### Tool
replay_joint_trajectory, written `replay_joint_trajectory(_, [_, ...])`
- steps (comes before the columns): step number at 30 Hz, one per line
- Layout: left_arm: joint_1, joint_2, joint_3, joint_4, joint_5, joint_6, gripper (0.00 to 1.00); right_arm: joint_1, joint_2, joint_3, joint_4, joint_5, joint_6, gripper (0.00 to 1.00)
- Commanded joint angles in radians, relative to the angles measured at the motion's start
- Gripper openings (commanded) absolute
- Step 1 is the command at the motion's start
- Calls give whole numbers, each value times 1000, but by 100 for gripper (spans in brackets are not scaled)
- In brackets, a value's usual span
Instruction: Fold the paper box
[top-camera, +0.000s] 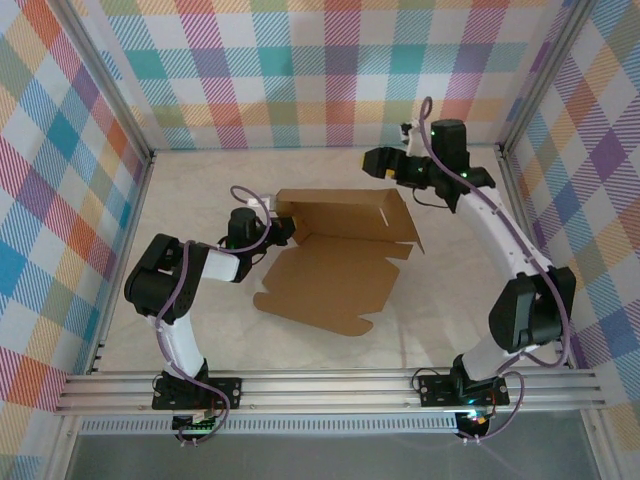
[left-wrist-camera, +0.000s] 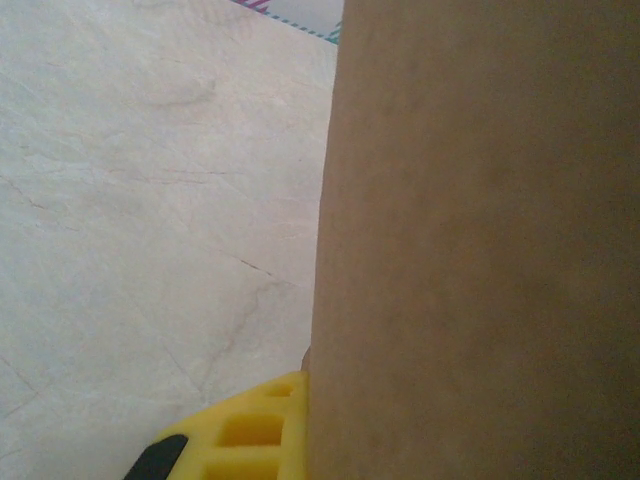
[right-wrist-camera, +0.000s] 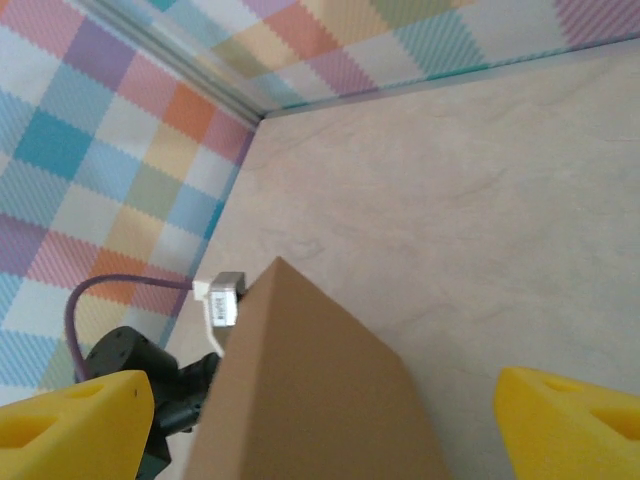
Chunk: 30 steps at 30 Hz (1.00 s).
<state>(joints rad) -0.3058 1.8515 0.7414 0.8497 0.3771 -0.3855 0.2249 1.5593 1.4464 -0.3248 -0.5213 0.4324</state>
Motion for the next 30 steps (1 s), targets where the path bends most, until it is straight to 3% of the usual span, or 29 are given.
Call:
replay_joint_trajectory(1, [16, -4, 2, 44, 45, -87, 0, -32, -86, -56, 86, 48, 37, 88])
replay_joint_trajectory(10, [15, 6, 16, 55, -65, -319, 0, -97, -183, -218, 230, 55, 101, 88])
replay_joint_trajectory(18, [16, -23, 1, 21, -178, -356, 0, -118, -263, -300, 250, 157, 101, 88])
replay_joint_trajectory(24, [18, -13, 13, 44, -174, -401, 0, -119, -323, -381, 303, 191, 144, 87])
replay_joint_trajectory(30, [23, -1, 24, 105, -128, -457, 0, -156, -394, -522, 419, 235, 305, 85])
